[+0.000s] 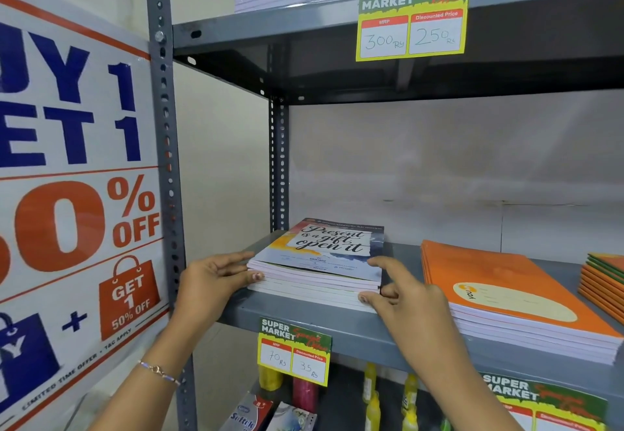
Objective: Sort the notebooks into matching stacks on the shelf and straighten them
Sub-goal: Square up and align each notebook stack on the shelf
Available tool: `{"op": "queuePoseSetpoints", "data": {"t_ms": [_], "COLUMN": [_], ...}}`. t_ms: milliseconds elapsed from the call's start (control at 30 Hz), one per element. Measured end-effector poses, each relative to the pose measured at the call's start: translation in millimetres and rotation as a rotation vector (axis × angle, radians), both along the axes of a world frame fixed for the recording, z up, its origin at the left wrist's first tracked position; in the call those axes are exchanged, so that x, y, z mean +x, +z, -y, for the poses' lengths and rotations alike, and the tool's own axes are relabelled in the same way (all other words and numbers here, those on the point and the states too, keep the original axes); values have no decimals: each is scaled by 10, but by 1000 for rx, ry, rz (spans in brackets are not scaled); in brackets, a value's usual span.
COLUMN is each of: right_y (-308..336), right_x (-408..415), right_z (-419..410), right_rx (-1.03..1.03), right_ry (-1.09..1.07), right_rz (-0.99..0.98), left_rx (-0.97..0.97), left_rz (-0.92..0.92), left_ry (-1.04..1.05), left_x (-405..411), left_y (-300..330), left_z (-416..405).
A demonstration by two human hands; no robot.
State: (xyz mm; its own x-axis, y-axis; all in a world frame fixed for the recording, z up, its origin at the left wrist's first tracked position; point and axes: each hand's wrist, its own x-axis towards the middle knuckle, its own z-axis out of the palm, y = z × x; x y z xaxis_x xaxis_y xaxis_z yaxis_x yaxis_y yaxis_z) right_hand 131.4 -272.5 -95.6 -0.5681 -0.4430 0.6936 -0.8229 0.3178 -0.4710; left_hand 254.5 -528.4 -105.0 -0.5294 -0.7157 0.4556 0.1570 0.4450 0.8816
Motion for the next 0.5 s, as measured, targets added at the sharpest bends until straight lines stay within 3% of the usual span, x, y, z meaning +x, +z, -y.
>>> {"op": "queuePoseSetpoints", "data": {"t_ms": [267,400,500], "right_y": [-17,-11,-14], "right_x": [-51,-45,-50], "right_z": [26,25,33], "right_rx": [-15,-10,-7], "right_ry": [-28,-48,-50], "right_rz": [5,-47,-55], "left_rx": [-92,-257,-225], "left_rz": [34,51,38], "left_ry": [13,37,-24], "left_x": [46,35,12], "left_y": [12,15,0], "left_z": [-44,-60,-50]}}
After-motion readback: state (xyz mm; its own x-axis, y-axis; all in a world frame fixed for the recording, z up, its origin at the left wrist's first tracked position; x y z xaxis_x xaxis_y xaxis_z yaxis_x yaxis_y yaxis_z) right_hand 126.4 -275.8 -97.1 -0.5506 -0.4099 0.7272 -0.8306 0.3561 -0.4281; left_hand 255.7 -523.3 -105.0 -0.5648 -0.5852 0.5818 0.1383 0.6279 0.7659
